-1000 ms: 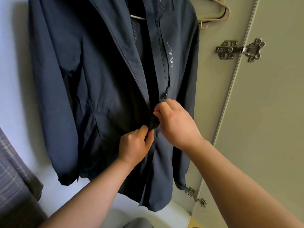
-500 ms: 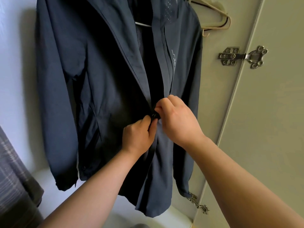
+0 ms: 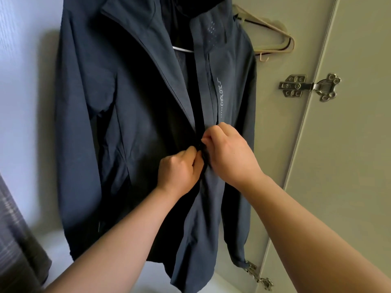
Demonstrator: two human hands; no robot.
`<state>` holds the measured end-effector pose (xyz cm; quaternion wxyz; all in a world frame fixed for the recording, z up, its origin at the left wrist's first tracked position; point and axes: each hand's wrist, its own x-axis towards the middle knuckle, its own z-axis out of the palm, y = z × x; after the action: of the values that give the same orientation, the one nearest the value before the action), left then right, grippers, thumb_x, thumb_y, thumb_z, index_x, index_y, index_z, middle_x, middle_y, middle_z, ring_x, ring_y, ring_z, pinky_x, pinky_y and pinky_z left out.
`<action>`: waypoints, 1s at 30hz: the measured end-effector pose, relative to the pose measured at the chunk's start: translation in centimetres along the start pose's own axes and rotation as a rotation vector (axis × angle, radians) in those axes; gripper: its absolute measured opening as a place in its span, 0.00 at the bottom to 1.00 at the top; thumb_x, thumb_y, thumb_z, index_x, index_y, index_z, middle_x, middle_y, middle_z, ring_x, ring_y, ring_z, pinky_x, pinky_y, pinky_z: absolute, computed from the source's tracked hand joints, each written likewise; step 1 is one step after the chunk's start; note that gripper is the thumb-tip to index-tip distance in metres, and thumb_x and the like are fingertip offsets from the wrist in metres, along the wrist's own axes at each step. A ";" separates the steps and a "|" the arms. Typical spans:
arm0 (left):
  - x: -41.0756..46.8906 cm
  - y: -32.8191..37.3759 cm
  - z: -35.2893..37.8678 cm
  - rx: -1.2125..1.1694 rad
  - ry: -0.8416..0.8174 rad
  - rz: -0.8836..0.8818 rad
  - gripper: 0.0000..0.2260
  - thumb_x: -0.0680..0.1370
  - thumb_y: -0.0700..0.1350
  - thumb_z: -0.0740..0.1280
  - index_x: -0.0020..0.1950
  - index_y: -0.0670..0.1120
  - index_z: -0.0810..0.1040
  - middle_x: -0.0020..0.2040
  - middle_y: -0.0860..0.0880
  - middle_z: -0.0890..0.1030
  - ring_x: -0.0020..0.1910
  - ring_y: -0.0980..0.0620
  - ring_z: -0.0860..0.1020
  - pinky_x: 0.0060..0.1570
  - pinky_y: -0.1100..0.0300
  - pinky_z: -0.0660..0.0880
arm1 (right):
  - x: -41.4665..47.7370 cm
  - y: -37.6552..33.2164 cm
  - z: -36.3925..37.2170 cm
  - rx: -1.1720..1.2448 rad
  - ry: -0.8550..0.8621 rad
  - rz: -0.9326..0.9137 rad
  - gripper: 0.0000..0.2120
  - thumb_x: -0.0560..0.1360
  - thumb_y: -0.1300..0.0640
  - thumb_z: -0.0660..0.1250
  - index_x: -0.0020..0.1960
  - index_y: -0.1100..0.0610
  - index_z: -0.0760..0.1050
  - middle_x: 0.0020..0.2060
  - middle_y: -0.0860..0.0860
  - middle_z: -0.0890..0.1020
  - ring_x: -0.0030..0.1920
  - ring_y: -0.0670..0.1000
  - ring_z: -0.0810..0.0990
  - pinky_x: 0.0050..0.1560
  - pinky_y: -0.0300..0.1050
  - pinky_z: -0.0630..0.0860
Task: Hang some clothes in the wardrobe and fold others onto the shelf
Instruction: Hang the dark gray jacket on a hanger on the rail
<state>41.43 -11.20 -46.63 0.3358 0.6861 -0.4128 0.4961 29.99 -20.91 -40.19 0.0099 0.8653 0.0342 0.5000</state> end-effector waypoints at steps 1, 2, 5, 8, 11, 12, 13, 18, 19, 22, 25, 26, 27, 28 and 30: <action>-0.1 -0.1 0.2 -0.001 0.008 0.018 0.15 0.78 0.47 0.62 0.33 0.43 0.72 0.26 0.43 0.75 0.22 0.39 0.73 0.20 0.56 0.67 | 0.7 0.3 -0.2 -0.016 -0.006 -0.023 0.06 0.79 0.60 0.64 0.47 0.63 0.75 0.40 0.56 0.76 0.41 0.59 0.75 0.35 0.50 0.74; -0.2 -0.2 0.4 -0.002 0.012 0.020 0.15 0.78 0.47 0.62 0.33 0.43 0.72 0.26 0.43 0.74 0.22 0.39 0.73 0.20 0.57 0.67 | 1.4 0.6 -0.5 -0.031 -0.008 -0.041 0.06 0.79 0.60 0.63 0.47 0.63 0.75 0.40 0.56 0.76 0.41 0.60 0.75 0.35 0.52 0.75; -0.1 -0.5 0.7 -0.012 0.028 0.025 0.15 0.77 0.46 0.63 0.32 0.43 0.72 0.26 0.44 0.74 0.21 0.41 0.73 0.20 0.58 0.66 | 2.8 1.0 -1.4 -0.046 0.025 -0.046 0.06 0.78 0.60 0.64 0.47 0.63 0.75 0.41 0.57 0.76 0.42 0.61 0.76 0.36 0.51 0.74; 0.2 -0.4 0.4 -0.022 0.031 0.034 0.15 0.78 0.47 0.62 0.33 0.43 0.72 0.26 0.45 0.74 0.22 0.41 0.73 0.21 0.59 0.66 | 2.8 0.7 -1.4 -0.024 0.050 -0.006 0.06 0.80 0.60 0.64 0.48 0.63 0.75 0.42 0.56 0.76 0.42 0.60 0.75 0.37 0.50 0.74; 1.2 0.0 -0.1 -0.020 0.014 -0.033 0.16 0.78 0.53 0.60 0.37 0.43 0.73 0.29 0.44 0.76 0.25 0.38 0.75 0.22 0.55 0.70 | 2.5 0.5 -1.5 0.004 0.063 0.019 0.07 0.81 0.58 0.63 0.50 0.61 0.76 0.43 0.55 0.76 0.43 0.58 0.75 0.38 0.49 0.73; 1.7 0.1 -0.2 -0.016 0.010 -0.055 0.17 0.79 0.55 0.59 0.38 0.43 0.73 0.30 0.44 0.77 0.26 0.37 0.76 0.23 0.54 0.71 | 2.6 0.5 -1.5 0.008 0.062 0.017 0.07 0.81 0.58 0.63 0.50 0.61 0.76 0.43 0.55 0.76 0.43 0.58 0.75 0.38 0.49 0.73; 2.1 0.0 -0.1 -0.011 0.010 -0.055 0.17 0.79 0.55 0.59 0.39 0.43 0.73 0.31 0.44 0.78 0.27 0.37 0.76 0.23 0.54 0.71 | 2.7 0.5 -1.7 0.007 0.061 0.011 0.07 0.81 0.58 0.63 0.50 0.61 0.76 0.43 0.55 0.76 0.43 0.58 0.75 0.38 0.49 0.73; 2.1 -0.3 1.2 0.031 0.019 0.082 0.16 0.81 0.49 0.58 0.36 0.44 0.74 0.27 0.44 0.76 0.23 0.41 0.75 0.21 0.57 0.66 | 3.7 1.1 -2.1 -0.055 0.004 -0.064 0.10 0.80 0.57 0.60 0.47 0.63 0.74 0.41 0.57 0.76 0.43 0.60 0.74 0.38 0.54 0.75; 2.0 -0.5 1.4 0.043 0.018 0.074 0.16 0.81 0.49 0.58 0.36 0.44 0.74 0.27 0.44 0.76 0.23 0.41 0.75 0.20 0.57 0.66 | 4.0 1.3 -2.3 -0.064 0.006 -0.068 0.10 0.80 0.57 0.60 0.47 0.63 0.74 0.41 0.57 0.76 0.43 0.61 0.75 0.38 0.55 0.75; 1.7 -1.1 1.5 0.059 0.017 0.053 0.17 0.81 0.49 0.58 0.35 0.44 0.74 0.26 0.44 0.76 0.22 0.41 0.75 0.20 0.56 0.67 | 5.4 1.5 -3.0 -0.074 0.041 -0.071 0.08 0.80 0.59 0.62 0.47 0.63 0.75 0.42 0.58 0.76 0.42 0.61 0.75 0.37 0.52 0.73; 2.4 -0.8 0.8 0.034 0.033 0.061 0.16 0.80 0.50 0.58 0.35 0.44 0.73 0.27 0.44 0.76 0.22 0.40 0.75 0.21 0.58 0.66 | 5.7 0.9 -2.8 -0.052 0.057 -0.063 0.08 0.81 0.59 0.61 0.49 0.63 0.75 0.43 0.57 0.76 0.43 0.59 0.74 0.38 0.52 0.74; 3.0 -0.5 0.4 0.023 0.043 0.048 0.16 0.80 0.50 0.58 0.37 0.43 0.73 0.27 0.43 0.76 0.23 0.39 0.75 0.22 0.59 0.65 | 5.7 0.7 -2.6 -0.036 0.058 -0.059 0.08 0.81 0.58 0.61 0.49 0.63 0.75 0.43 0.57 0.76 0.44 0.59 0.74 0.39 0.52 0.74; 3.8 -0.2 0.2 0.018 0.060 0.024 0.16 0.80 0.50 0.57 0.38 0.43 0.74 0.28 0.43 0.77 0.23 0.39 0.75 0.23 0.60 0.64 | 5.7 0.6 -2.5 -0.026 0.058 -0.063 0.08 0.81 0.58 0.61 0.50 0.63 0.75 0.44 0.57 0.76 0.45 0.59 0.74 0.40 0.52 0.74; 4.6 0.0 0.0 0.016 0.081 -0.002 0.16 0.81 0.51 0.57 0.40 0.42 0.74 0.29 0.43 0.78 0.24 0.38 0.76 0.24 0.60 0.63 | 5.7 0.4 -2.5 -0.025 0.059 -0.071 0.08 0.81 0.58 0.62 0.50 0.63 0.75 0.44 0.56 0.76 0.45 0.59 0.74 0.40 0.52 0.74; 5.9 0.2 0.1 -0.009 0.117 -0.012 0.18 0.82 0.52 0.55 0.41 0.42 0.75 0.29 0.43 0.78 0.24 0.39 0.76 0.25 0.61 0.62 | 6.2 0.3 -2.7 -0.038 0.072 -0.086 0.07 0.81 0.59 0.62 0.49 0.63 0.74 0.43 0.57 0.76 0.44 0.59 0.74 0.39 0.51 0.73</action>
<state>42.25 -12.75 -41.00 0.3655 0.6570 -0.3905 0.5313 30.77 -20.78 -33.47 0.0467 0.8442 0.0623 0.5303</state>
